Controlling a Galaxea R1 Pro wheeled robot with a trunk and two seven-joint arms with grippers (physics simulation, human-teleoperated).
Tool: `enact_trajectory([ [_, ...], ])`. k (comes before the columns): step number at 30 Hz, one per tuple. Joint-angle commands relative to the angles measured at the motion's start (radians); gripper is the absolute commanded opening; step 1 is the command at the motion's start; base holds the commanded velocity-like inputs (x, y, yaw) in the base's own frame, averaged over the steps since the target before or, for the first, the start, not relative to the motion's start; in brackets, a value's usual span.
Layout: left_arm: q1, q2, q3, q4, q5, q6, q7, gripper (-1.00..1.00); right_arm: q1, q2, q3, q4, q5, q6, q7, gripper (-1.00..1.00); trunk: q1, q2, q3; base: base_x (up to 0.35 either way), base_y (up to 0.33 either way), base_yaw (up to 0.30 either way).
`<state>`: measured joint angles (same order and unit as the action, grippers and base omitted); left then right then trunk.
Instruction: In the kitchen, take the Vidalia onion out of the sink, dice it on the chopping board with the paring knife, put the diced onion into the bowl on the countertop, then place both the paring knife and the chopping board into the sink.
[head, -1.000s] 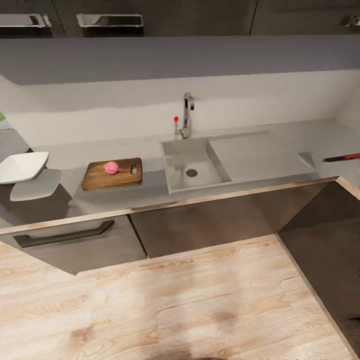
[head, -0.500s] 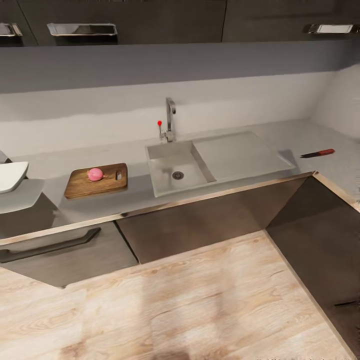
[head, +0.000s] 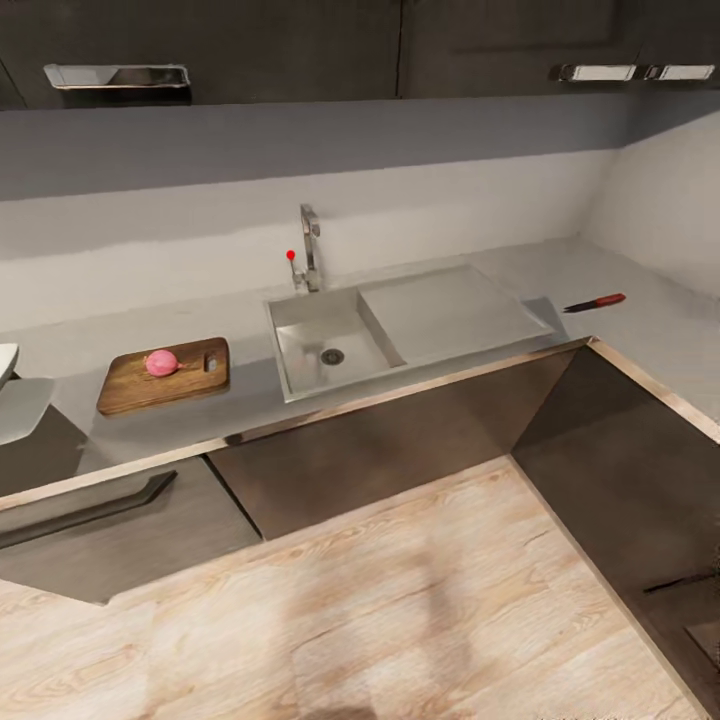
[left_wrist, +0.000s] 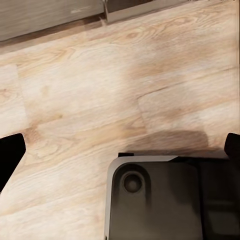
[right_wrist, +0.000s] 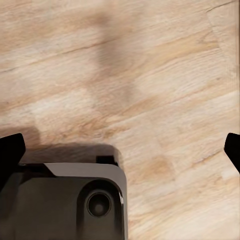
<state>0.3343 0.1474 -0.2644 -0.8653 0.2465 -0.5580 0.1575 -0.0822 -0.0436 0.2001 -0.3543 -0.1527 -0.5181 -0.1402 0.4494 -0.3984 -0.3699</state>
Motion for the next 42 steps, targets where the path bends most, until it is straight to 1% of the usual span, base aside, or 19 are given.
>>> enact_trajectory([
  [1, 0.0, 0.001, -0.006, -0.001, 0.002, -0.002, 0.01, 1.0, -0.001, -0.001, 0.009, 0.0, -0.01, -0.003, -0.004, 1.0, 0.001, -0.002, 0.0, 0.0, 0.0, -0.148],
  [9, -0.001, 0.001, -0.005, 0.005, 0.002, -0.002, 0.01, 1.0, -0.001, -0.001, 0.009, 0.001, -0.01, -0.003, -0.004, 1.0, 0.001, -0.002, 0.012, 0.0, 0.0, -0.091],
  [42, -0.001, -0.001, -0.005, 0.02, 0.002, -0.001, 0.01, 1.0, -0.001, -0.001, 0.009, 0.001, -0.01, -0.003, -0.004, 1.0, 0.001, -0.002, 0.064, 0.0, 0.0, -0.002],
])
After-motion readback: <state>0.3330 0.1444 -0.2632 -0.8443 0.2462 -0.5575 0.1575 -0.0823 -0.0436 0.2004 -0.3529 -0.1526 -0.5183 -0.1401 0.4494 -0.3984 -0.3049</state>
